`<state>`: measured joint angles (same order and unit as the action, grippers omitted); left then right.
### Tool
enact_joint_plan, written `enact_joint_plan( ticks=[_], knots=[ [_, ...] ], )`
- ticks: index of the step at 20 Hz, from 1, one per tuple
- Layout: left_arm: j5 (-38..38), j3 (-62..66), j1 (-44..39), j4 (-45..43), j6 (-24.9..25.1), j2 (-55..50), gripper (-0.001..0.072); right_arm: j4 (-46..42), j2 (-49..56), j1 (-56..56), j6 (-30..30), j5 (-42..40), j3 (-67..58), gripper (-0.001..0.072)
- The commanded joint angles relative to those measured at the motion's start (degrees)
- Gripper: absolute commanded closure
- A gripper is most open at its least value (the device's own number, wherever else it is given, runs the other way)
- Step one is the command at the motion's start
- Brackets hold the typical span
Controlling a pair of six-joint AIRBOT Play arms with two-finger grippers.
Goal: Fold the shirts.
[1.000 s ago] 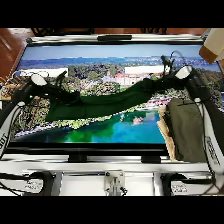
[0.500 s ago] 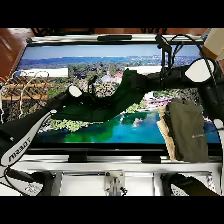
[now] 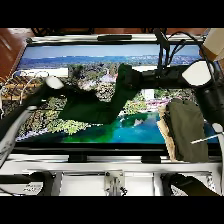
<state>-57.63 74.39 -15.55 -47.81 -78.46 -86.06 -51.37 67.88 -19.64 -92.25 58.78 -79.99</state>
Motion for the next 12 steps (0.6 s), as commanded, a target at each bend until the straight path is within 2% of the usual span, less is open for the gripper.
enact_joint_plan(
  ticks=[1, 3, 6, 8, 10, 11, 12],
  knots=[
    [-8.8, 0.0, 10.9, -18.8, -3.1, 11.7, 0.0678, 5.5, 4.3, -3.7, 2.6, -11.8, 0.0, 0.0644],
    [-10.6, 0.0, 18.6, -24.2, -5.1, 18.8, 0.0677, 8.7, 8.5, -9.2, 5.1, -19.2, 0.0, 0.0644],
    [-13.0, 0.0, 28.3, -24.2, -5.4, 27.1, 0.0677, 11.6, 16.1, -19.8, 7.5, -34.6, 0.0, 0.0644],
    [-15.7, 0.0, 30.3, -24.2, -5.4, 31.3, 0.0677, 12.1, 21.9, -25.8, 7.4, -44.9, -0.1, 0.0644],
    [-16.5, 0.0, 29.3, -23.7, -5.7, 34.4, 0.0677, 18.4, 27.9, -29.5, 4.9, -50.5, -0.1, 0.0643],
    [-16.5, 0.0, 28.2, -23.6, -6.3, 35.3, 0.0677, 23.4, 30.5, -30.4, 4.4, -52.2, -0.1, 0.0589],
    [-16.5, 0.0, 26.8, -23.6, -6.3, 35.7, 0.0677, 25.6, 32.0, -30.9, 4.4, -53.3, 0.0, 0.028]
  ],
)
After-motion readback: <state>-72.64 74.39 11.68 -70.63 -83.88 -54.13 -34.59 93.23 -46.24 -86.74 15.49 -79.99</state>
